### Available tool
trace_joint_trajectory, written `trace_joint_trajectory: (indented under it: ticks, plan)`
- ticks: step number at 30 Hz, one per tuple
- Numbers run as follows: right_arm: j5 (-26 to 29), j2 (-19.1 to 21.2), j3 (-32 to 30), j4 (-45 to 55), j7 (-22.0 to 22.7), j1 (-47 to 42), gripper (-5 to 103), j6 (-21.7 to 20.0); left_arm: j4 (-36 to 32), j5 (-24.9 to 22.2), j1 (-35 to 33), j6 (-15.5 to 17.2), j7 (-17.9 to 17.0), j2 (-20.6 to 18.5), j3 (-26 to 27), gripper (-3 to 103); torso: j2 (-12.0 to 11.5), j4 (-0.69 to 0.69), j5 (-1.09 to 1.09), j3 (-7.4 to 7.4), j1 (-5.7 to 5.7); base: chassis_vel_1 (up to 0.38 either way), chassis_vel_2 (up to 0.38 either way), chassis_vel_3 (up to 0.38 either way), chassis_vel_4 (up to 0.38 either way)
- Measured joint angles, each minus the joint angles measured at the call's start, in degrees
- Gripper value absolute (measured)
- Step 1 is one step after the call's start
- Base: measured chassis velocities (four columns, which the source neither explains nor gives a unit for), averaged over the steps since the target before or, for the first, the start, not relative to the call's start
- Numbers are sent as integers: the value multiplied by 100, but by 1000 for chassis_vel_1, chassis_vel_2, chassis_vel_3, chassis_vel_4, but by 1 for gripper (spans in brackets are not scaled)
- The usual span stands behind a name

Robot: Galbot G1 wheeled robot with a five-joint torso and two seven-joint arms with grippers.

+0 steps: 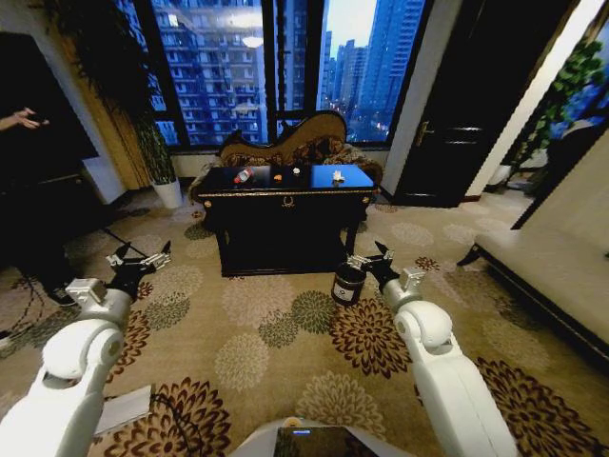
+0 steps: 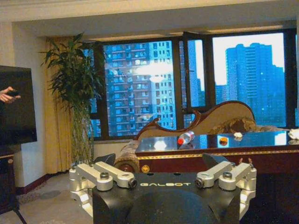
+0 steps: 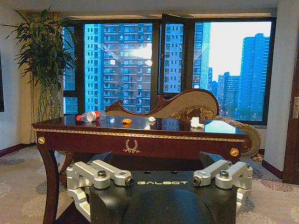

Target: Move to the front of the table and place the trash on the table into the trash bin.

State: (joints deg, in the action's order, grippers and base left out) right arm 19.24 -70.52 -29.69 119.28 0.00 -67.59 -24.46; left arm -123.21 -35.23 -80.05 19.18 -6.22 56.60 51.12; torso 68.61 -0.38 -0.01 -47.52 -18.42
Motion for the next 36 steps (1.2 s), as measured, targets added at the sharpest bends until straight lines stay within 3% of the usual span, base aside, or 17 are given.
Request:
trace_joint_trajectory:
  ticks: [15,16,17,19,21,22,23,25,26,36]
  plan:
    - [-1,-24,-14,10,0,-30,100,-3,-1,37,-16,16,5,32,16,100,0,-1,2,0,0,0,0,0,0]
    - [-8,-88,-72,51,0,-106,100,-21,0,93,-48,56,10,87,45,100,0,4,-2,0,0,0,0,0,0]
    - [-19,-206,-178,142,-1,-256,100,-67,4,234,-120,145,67,187,124,100,0,-2,1,0,-1,0,0,0,0]
    - [-61,-522,-473,366,0,-662,100,-208,52,565,-318,411,155,525,307,100,-1,7,-5,-1,-1,0,0,0,0]
    - [-81,-708,-645,504,1,-898,100,-272,62,573,-334,418,155,647,310,100,0,3,-4,1,0,0,0,0,0]
    - [-82,-774,-673,522,1,-996,100,-278,73,567,-338,417,156,708,302,100,1,-6,-1,1,0,0,0,0,0]
    - [-83,-892,-763,596,0,-1135,100,-318,79,555,-348,407,169,760,289,100,1,1,1,1,2,0,0,0,0]
    - [-79,-1079,-944,779,-1,-1341,100,-379,81,548,-354,391,178,784,287,100,0,3,-1,1,1,0,0,0,0]
    - [-58,-1257,-1143,971,1,-1551,100,-457,89,543,-359,384,200,796,296,100,0,-4,1,1,1,0,0,0,0]
    - [-111,-1400,-1210,1036,0,-1581,100,-298,76,545,-393,262,337,816,306,100,0,1,0,0,1,0,0,0,0]
